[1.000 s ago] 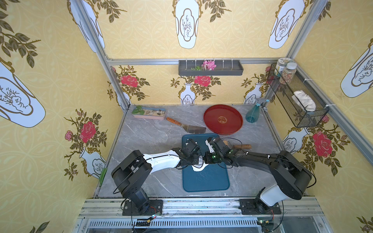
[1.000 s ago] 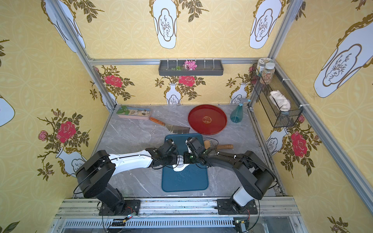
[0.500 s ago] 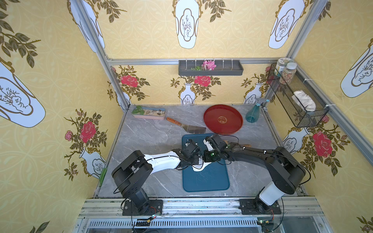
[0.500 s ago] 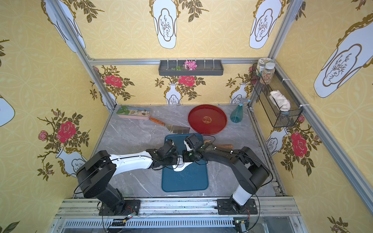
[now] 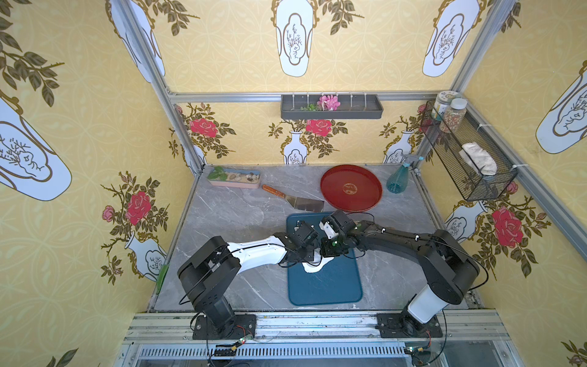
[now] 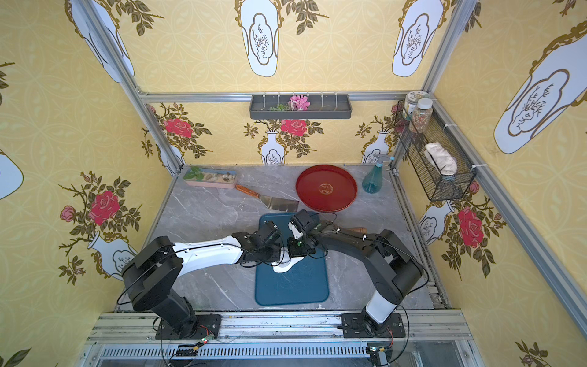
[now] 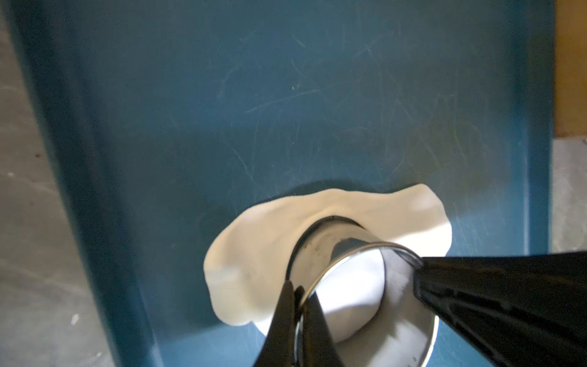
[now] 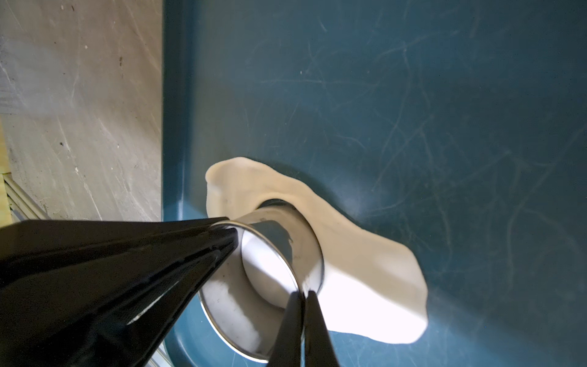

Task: Roll out the dumpling wrappers from the dough
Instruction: Press the dumpling wrapper on the work surface.

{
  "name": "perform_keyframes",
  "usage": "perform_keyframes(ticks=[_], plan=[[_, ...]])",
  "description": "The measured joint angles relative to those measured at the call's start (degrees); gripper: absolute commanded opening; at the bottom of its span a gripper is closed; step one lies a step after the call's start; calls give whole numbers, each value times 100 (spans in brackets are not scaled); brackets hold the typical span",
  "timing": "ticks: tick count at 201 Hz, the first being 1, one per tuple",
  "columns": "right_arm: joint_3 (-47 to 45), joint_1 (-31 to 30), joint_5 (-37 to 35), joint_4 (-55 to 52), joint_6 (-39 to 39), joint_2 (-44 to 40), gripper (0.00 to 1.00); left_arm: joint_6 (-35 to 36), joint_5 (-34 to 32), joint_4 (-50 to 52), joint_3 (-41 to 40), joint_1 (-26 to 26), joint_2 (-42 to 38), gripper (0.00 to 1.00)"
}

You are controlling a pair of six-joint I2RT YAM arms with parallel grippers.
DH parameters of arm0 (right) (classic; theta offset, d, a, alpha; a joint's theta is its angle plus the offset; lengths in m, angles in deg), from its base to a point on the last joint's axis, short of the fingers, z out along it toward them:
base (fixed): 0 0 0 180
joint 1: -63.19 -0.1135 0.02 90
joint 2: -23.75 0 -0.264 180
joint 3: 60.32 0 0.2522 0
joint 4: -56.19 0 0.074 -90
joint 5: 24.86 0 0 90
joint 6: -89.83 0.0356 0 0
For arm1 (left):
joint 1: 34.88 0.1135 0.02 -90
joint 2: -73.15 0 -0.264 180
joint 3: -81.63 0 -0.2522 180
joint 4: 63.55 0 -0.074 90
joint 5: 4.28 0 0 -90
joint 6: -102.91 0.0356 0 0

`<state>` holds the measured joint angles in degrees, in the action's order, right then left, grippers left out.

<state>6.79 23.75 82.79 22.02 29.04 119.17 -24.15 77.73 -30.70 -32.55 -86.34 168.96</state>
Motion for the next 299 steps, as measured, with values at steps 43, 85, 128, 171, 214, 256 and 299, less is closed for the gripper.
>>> perform_keyframes(ticks=[43, 85, 128, 171, 214, 256, 299], plan=[[20, -55, -63, -63, 98, 24, 0, 245, 238, 201, 144, 138, 118, 0], [116, -107, -109, -170, 162, 125, 0, 396, 444, 168, 103, 264, 105, 0], [195, -127, -151, -284, 164, 166, 0, 468, 579, 162, 101, 319, 129, 0], [118, -68, -184, -269, 181, 4, 0, 507, 514, 297, 221, 254, 190, 0], [118, -31, -149, -328, 129, -48, 0, 483, 461, 319, 275, 173, 229, 0], [295, -197, -356, -570, 96, 85, 0, 444, 389, 251, 195, 168, 177, 0], [372, -304, -573, -662, 101, 166, 0, 407, 455, 127, 81, 234, 83, 0]])
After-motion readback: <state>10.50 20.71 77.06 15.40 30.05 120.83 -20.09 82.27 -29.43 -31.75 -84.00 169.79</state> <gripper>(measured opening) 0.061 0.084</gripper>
